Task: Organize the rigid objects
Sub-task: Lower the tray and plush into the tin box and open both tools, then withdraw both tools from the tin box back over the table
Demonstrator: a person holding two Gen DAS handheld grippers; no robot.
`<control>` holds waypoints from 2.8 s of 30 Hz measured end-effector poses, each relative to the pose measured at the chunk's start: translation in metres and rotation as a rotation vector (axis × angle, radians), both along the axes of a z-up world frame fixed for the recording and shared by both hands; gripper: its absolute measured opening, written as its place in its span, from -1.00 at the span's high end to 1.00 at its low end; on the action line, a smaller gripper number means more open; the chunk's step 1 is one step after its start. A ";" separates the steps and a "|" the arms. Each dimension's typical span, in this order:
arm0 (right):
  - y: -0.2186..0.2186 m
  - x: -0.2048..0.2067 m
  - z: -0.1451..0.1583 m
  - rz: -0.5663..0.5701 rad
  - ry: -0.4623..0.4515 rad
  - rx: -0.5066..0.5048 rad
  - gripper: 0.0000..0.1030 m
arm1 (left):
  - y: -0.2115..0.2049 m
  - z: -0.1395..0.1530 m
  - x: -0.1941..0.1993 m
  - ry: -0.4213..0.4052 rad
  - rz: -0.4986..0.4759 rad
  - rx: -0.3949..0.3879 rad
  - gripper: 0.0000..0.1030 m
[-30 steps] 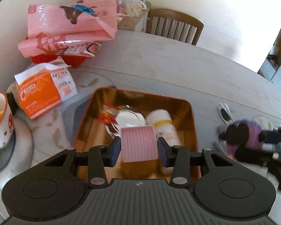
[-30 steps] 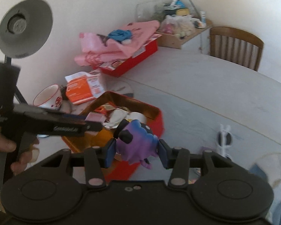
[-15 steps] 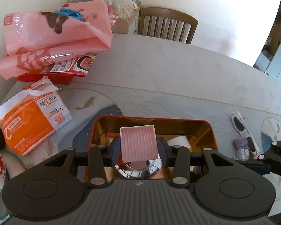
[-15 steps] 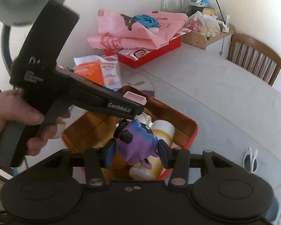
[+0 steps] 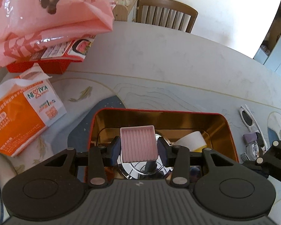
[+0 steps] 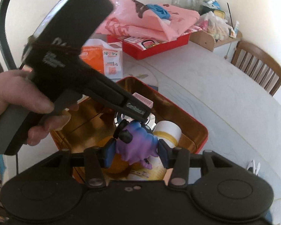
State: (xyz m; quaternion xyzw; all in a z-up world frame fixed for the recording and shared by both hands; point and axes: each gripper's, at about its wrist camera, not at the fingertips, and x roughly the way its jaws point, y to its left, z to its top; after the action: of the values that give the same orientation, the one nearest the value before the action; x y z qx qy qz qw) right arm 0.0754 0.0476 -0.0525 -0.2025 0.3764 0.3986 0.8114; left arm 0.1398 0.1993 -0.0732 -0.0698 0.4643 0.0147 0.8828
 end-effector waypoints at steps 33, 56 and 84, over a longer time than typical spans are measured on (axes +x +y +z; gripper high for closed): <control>-0.106 0.012 0.029 -0.241 0.088 0.176 -0.25 | -0.010 0.020 -0.029 -0.033 0.076 0.038 -0.19; -0.240 0.006 0.034 -0.338 0.093 0.264 -0.82 | -0.131 0.067 -0.077 -0.167 0.046 0.077 -0.57; -0.283 0.081 0.005 -0.384 0.142 0.200 -1.00 | -0.268 0.002 -0.054 -0.103 -0.195 0.106 -0.63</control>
State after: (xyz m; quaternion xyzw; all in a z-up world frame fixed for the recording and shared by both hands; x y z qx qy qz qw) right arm 0.1564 -0.2358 -0.0479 -0.0170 0.4228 0.2857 0.8598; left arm 0.0856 -0.0686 -0.0716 0.0216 0.4213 -0.0504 0.9052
